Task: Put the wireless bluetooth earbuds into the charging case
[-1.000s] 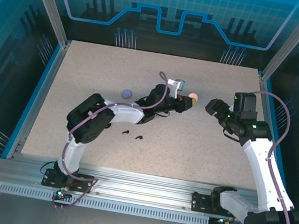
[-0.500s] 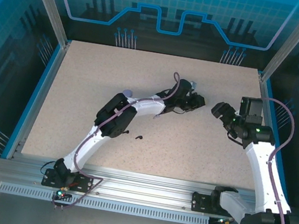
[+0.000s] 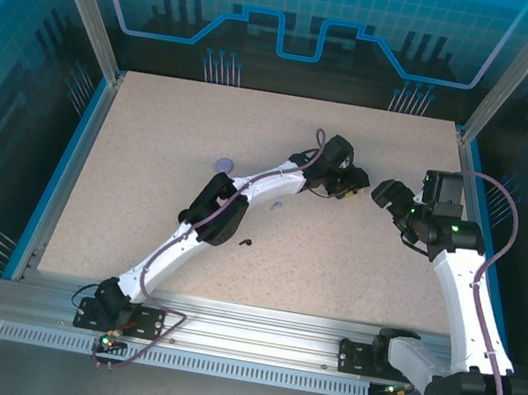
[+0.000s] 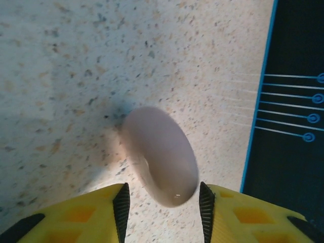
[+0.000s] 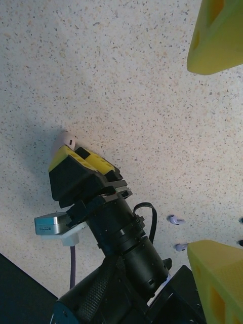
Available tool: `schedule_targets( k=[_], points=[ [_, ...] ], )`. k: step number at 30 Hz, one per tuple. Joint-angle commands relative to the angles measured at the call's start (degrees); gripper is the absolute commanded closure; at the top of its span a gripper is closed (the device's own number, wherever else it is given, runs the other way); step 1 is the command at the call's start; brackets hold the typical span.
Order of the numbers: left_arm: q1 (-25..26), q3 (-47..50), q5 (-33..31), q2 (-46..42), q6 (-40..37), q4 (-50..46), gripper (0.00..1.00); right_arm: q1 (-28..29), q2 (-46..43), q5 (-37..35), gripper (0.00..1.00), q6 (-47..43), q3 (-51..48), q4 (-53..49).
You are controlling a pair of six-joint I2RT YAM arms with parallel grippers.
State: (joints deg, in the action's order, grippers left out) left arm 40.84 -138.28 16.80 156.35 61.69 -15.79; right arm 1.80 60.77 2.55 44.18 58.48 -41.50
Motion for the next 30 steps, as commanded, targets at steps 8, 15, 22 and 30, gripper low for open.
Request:
schedule_targets(
  k=[8, 15, 22, 30],
  points=[
    [-0.56, -2.96, -4.81, -3.63, -8.89, -14.15, 0.45, -1.00, -0.30, 1.79, 0.14, 0.27, 2.60, -1.13],
    [-0.80, -0.15, -13.11, -14.35, -21.10, -20.86, 0.31, -1.00, -1.65, 2.04, 0.13, 0.55, 2.10, -1.40],
    [-0.98, 18.23, -21.64, -32.19, -28.72, -15.00, 0.04, -0.95, -3.33, 1.60, 0.08, -0.24, 0.91, -1.84],
    [-2.56, 46.08, -27.45, -52.90, -31.29, -1.65, 0.01, 1.50, -3.24, -0.15, 0.00, 0.54, -1.33, -1.71]
  ],
)
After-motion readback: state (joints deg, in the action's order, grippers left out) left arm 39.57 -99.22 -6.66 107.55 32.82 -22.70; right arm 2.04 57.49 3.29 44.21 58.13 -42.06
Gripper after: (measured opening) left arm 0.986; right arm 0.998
